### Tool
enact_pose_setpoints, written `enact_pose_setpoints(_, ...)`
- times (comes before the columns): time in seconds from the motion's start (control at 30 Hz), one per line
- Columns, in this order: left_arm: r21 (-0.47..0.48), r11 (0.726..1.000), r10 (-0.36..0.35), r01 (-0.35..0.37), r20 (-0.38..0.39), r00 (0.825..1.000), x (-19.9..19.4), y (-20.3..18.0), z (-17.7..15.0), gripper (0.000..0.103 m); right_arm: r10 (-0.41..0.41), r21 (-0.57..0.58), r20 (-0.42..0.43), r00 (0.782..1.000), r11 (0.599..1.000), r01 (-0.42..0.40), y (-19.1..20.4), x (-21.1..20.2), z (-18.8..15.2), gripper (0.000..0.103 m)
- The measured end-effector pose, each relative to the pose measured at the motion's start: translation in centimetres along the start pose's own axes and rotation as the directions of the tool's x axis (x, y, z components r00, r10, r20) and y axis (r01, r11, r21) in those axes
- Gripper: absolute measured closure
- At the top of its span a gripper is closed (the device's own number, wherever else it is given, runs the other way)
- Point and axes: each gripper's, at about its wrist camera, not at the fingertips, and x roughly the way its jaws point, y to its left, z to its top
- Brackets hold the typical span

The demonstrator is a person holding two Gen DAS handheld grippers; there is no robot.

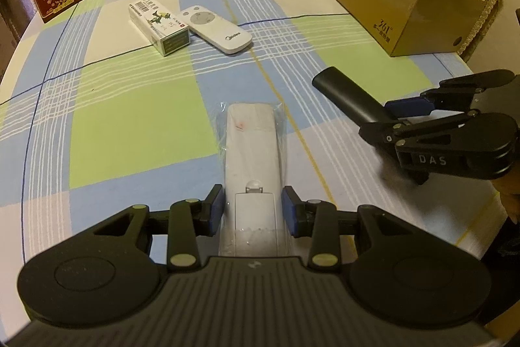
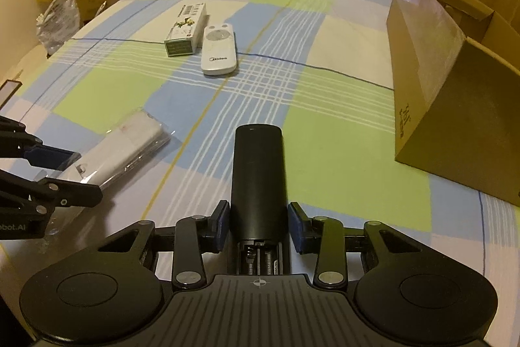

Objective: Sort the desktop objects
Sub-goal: 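Carry the wrapped item and black remote over the cardboard box with both tools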

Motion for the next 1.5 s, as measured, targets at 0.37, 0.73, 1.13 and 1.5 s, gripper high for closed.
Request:
enact_pose_setpoints(0.37,0.017,1.0,-0.012,0.012,0.042,0.999,-1.5,-0.9,1.5,0.07,-0.019,0.046,0.043,0.999,0.999,0.017,-0.9,-3.2,0.9,0.066)
enact_pose_setpoints(0.73,0.062,0.998,-0.026,0.02,0.093,0.995,-3.6,-3.0,3.7,0.07,-0.067,0.082,0.079,0.995,0.995,0.061,-2.7,-6.8,2.1,0.066)
enact_pose_setpoints(1.13,0.108,0.994,-0.045,0.031,0.13,0.991,-5.6,-5.5,5.1,0.07,-0.097,0.102,0.128,0.987,0.991,0.084,-4.0,-10.2,2.4,0.066)
enact_pose_setpoints(1.5,0.181,0.982,-0.092,0.059,0.18,0.979,-6.7,-8.6,8.1,0.07,-0.148,0.133,0.172,0.974,0.983,0.126,-6.4,-13.2,3.2,0.066)
